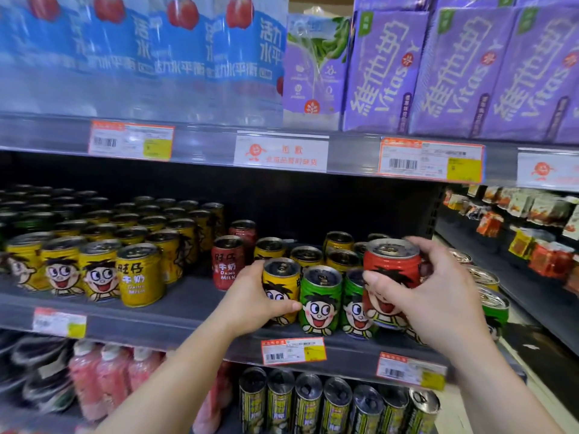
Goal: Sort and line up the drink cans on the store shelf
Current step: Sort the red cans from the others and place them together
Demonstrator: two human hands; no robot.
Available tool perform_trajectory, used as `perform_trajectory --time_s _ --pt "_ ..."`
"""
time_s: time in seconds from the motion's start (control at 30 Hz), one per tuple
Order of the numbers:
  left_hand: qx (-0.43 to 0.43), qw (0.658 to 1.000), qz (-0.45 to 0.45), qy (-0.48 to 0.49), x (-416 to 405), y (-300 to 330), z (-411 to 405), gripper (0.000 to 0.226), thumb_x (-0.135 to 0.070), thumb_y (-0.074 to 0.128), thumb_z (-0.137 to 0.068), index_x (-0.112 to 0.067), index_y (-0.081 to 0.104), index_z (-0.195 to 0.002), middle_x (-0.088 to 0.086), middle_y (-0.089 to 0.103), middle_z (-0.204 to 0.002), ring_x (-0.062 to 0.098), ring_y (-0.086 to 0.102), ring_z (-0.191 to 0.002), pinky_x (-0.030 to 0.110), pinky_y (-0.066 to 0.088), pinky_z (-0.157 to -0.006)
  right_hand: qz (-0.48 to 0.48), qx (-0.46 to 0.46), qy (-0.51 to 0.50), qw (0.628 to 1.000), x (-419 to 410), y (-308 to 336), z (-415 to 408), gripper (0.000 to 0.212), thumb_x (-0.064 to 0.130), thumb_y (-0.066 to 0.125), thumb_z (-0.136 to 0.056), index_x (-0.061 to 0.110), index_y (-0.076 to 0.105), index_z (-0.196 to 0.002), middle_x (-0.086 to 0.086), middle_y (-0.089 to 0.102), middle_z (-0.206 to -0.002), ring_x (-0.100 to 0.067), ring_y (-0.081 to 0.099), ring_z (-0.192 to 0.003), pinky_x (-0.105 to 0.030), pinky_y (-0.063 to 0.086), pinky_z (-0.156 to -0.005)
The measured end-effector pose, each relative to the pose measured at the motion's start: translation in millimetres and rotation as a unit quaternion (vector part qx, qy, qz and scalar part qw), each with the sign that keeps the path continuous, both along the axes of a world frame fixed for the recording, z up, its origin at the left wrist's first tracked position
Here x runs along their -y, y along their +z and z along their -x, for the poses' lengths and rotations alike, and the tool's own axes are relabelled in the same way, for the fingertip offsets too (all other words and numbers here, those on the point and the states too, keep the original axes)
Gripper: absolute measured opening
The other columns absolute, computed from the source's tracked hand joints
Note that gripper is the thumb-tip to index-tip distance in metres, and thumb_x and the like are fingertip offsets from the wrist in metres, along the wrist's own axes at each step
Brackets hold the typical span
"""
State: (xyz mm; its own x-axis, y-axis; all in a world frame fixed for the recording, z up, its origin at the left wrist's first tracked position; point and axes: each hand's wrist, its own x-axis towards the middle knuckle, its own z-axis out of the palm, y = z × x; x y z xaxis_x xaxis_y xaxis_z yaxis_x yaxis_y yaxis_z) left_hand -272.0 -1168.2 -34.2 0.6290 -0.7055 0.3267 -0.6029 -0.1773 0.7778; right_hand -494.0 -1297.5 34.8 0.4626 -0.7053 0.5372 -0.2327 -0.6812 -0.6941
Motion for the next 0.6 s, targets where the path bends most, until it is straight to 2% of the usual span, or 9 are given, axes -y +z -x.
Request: perform_trajectory --time_s 0.07,0.13,0.2,0.23,0.3,0.4,0.5,0.6 --pt "-0.021 1.0 -0.006 -0.019 2 1 2 0.075 -0.036 0.09 -0.053 -0.03 0.051 -0.117 -0.011 0.063 -0.109 0.001 0.062 -0.098 0.03 0.053 -0.089 -0.037 0.016 0.042 0.998 -10 1 -4 0.063 0.046 0.083 -0.056 0.039 0.05 -0.109 0.012 0.06 -0.109 -0.005 0.057 -0.095 -0.027 0.044 -0.08" --pt "-0.014 0.999 -0.014 -0.027 -5 3 0 0.08 -0.046 0.089 -0.051 -0.034 0.048 -0.119 -0.012 0.062 -0.112 0.003 0.061 -0.103 0.034 0.051 -0.092 -0.059 0.015 0.078 0.995 -21 -3 -13 0.058 0.046 0.083 -0.054 0.044 0.05 -0.102 0.017 0.06 -0.107 0.001 0.056 -0.094 -0.025 0.046 -0.079" --pt "0.014 1.0 -0.001 -0.009 -22 9 -2 0.094 -0.06 0.085 -0.047 -0.039 0.043 -0.128 -0.014 0.055 -0.121 0.004 0.054 -0.112 0.032 0.047 -0.098 -0.075 0.011 0.11 0.991 -34 -7 -24 0.053 0.049 0.082 -0.053 0.05 0.049 -0.095 0.019 0.06 -0.105 0.003 0.056 -0.096 -0.025 0.05 -0.082" --pt "0.006 1.0 0.014 -0.007 -34 13 -1 0.099 -0.058 0.086 -0.048 -0.039 0.039 -0.133 -0.015 0.052 -0.124 0.003 0.052 -0.114 0.027 0.045 -0.098 -0.08 0.009 0.124 0.989 -40 -9 -31 0.053 0.051 0.081 -0.053 0.051 0.049 -0.095 0.019 0.061 -0.105 0.002 0.057 -0.098 -0.027 0.051 -0.084" --pt "-0.03 0.998 0.033 -0.043 -58 23 5 0.091 -0.044 0.087 -0.053 -0.04 0.041 -0.131 -0.015 0.057 -0.12 0.001 0.055 -0.11 0.016 0.047 -0.087 -0.08 0.002 0.148 0.986 -54 -13 -48 0.056 0.053 0.081 -0.052 0.05 0.051 -0.1 0.019 0.061 -0.107 0.002 0.057 -0.1 -0.028 0.052 -0.087" --pt "-0.015 0.996 0.028 -0.078 -79 33 14 0.071 -0.025 0.089 -0.06 -0.039 0.052 -0.118 -0.017 0.067 -0.108 -0.001 0.062 -0.1 0.012 0.049 -0.077 -0.077 -0.011 0.171 0.982 -77 -18 -83 0.067 0.055 0.079 -0.051 0.041 0.051 -0.111 0.018 0.06 -0.111 0.002 0.056 -0.1 -0.027 0.051 -0.089" --pt "-0.007 0.999 0.05 -0.021 -85 33 2 0.053 -0.017 0.085 -0.062 -0.034 0.061 -0.106 -0.018 0.071 -0.096 0.004 0.068 -0.085 0.017 0.053 -0.068 -0.068 -0.02 0.175 0.982 -98 -22 -120 0.074 0.052 0.08 -0.056 0.038 0.047 -0.121 0.018 0.052 -0.12 -0.002 0.05 -0.111 -0.026 0.044 -0.097" --pt "-0.012 0.999 0.03 0.022 -92 28 -24 0.049 -0.014 0.083 -0.063 -0.03 0.06 -0.103 -0.022 0.071 -0.088 -0.002 0.066 -0.079 0.012 0.049 -0.062 -0.05 -0.065 0.172 0.982 -106 -23 -146 0.086 0.051 0.077 -0.064 0.033 0.038 -0.137 0.013 0.044 -0.133 -0.007 0.041 -0.124 -0.025 0.036 -0.103"
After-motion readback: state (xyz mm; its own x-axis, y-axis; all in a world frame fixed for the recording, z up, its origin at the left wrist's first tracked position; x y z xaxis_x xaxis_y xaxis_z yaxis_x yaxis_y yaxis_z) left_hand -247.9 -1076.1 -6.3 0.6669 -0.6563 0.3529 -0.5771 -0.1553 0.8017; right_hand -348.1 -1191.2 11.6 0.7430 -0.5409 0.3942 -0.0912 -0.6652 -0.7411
